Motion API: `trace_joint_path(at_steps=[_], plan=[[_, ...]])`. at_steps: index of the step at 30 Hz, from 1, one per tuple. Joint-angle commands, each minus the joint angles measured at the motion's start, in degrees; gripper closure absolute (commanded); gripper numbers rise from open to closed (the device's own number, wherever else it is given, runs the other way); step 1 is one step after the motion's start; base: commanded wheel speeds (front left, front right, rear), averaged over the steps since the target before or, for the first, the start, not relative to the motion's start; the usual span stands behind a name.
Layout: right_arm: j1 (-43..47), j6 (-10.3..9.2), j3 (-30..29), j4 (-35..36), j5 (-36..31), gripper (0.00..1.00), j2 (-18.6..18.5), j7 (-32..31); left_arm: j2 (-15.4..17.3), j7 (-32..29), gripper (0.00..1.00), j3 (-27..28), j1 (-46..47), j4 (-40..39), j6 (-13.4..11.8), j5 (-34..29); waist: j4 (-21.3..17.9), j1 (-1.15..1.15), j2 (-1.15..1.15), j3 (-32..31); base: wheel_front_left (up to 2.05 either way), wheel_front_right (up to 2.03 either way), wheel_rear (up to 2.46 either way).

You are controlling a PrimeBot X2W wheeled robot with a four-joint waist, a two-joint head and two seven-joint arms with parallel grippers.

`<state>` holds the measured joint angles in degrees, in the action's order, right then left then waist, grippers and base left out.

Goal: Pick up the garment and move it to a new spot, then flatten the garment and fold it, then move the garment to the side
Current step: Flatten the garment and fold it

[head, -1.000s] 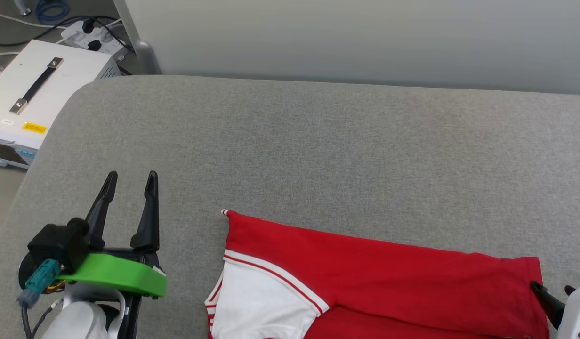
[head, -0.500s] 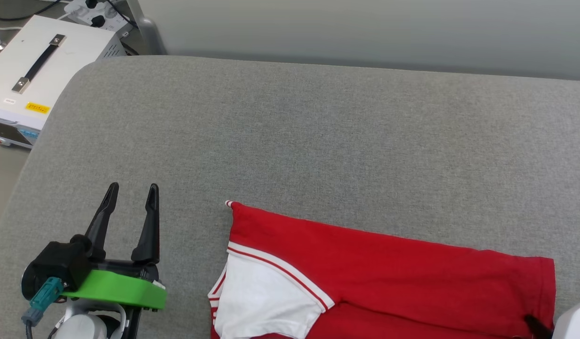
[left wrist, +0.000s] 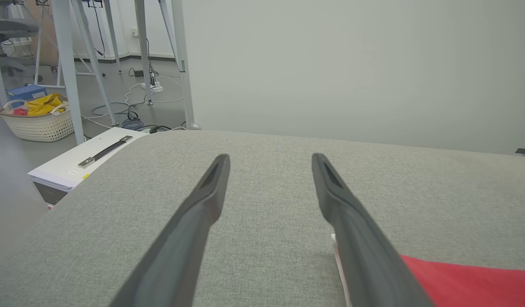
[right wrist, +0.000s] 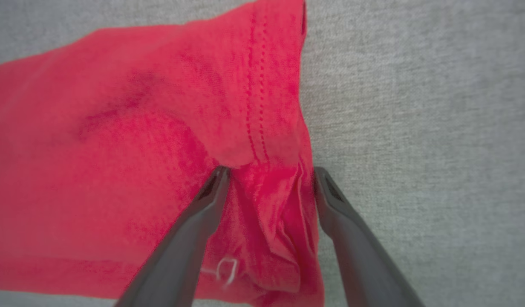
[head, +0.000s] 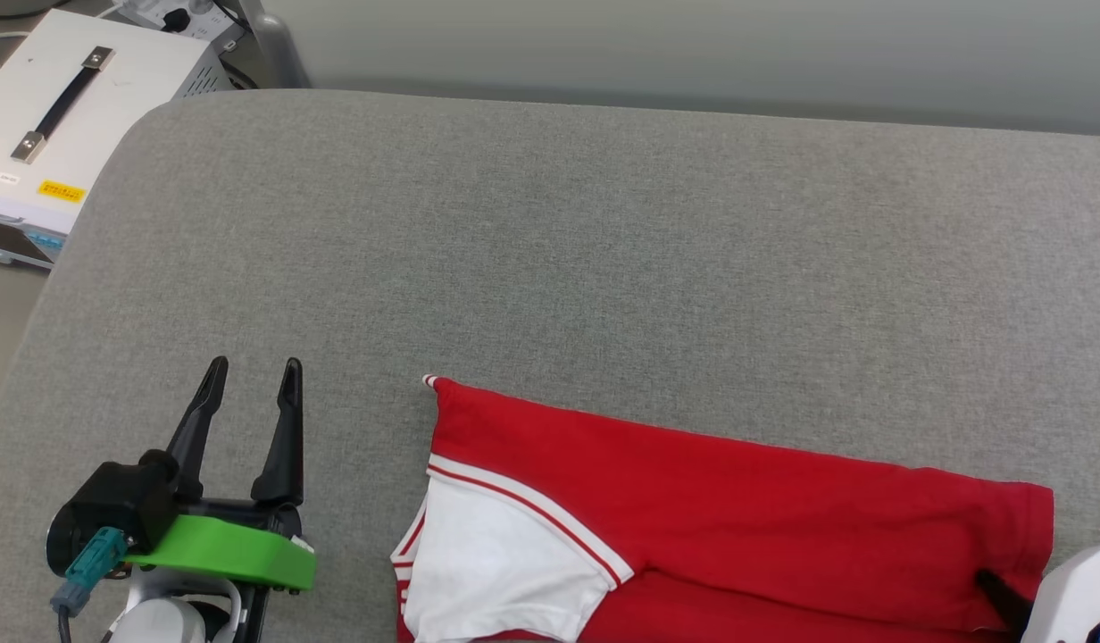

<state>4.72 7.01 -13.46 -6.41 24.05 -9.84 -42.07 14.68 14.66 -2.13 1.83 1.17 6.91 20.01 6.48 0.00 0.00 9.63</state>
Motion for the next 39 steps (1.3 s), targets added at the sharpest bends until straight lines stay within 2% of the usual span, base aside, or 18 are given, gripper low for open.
trace_joint_path(at_steps=[1, 7, 13, 25, 31, 39], plan=[[-0.02, 0.47, 2.71, -2.32, 1.3, 1.0, 2.09, -0.39, -0.28, 0.33, 0.0, 0.2, 0.94, 0.23, 0.38, -0.31, -0.06, 0.0, 0.0, -0.26, 0.0, 0.0, 0.0], [-0.39, 0.47, 2.55, -3.2, 1.26, 1.0, 0.15, 2.67, -0.49, 0.33, 0.0, 0.24, 0.62, 1.05, 0.53, -0.5, -0.46, 0.0, 0.0, -1.6, 0.0, 0.0, 0.0], [-1.07, 0.47, -0.16, -2.91, -0.05, 1.0, -2.2, 6.08, -0.65, 0.34, 0.0, -0.56, 0.03, 1.44, 0.56, -0.38, -0.92, 0.0, 0.0, -3.11, 0.0, 0.0, 0.0], [-2.37, 0.47, -8.85, -3.66, -7.03, 1.0, -8.63, 10.33, -0.82, 0.34, 0.0, -1.71, -1.01, 1.66, 0.58, 0.07, -1.48, 0.0, 0.0, -5.46, 0.0, 0.0, 0.0], [-0.81, 0.47, -8.61, -1.87, -4.88, 1.0, -7.11, 9.95, -1.2, 0.34, 0.0, -2.01, -2.51, 1.83, 0.58, 0.06, -1.73, 0.0, 0.0, -7.73, 0.0, 0.0, 0.0], [3.39, 0.47, -4.25, 7.11, -1.74, 1.0, -3.16, 5.99, -1.43, 0.34, 0.0, -2.62, -3.69, 2.11, 0.58, 0.2, -1.46, 0.0, 0.0, -10.35, 0.0, 0.0, 0.0]])
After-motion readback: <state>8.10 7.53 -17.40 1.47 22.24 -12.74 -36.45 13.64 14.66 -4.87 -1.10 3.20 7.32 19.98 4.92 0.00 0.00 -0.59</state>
